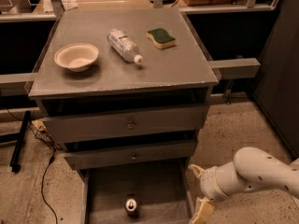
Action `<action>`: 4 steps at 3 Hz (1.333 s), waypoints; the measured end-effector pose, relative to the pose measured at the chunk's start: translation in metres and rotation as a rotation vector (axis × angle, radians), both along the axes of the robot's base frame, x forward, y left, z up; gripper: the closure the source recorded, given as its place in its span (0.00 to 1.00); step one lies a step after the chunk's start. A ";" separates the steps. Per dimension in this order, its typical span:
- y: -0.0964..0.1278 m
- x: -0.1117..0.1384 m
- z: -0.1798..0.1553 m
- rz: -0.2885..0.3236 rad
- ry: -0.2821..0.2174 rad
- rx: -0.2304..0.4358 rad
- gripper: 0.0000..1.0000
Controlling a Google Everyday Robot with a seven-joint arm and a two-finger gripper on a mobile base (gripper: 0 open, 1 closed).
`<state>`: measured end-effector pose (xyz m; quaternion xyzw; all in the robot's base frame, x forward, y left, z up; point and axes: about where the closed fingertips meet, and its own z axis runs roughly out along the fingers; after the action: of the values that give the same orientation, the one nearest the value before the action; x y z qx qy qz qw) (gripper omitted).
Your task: Pick orange can from bottom drawer and place on counter
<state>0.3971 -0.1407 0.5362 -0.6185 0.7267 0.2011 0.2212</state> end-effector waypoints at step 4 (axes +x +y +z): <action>0.048 0.026 -0.120 0.008 0.058 0.087 0.00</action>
Offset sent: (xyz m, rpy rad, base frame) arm 0.0398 0.0756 -0.1157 0.1105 0.0232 0.0466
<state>0.4230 -0.0931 0.4162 -0.6053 0.7208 0.2512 0.2259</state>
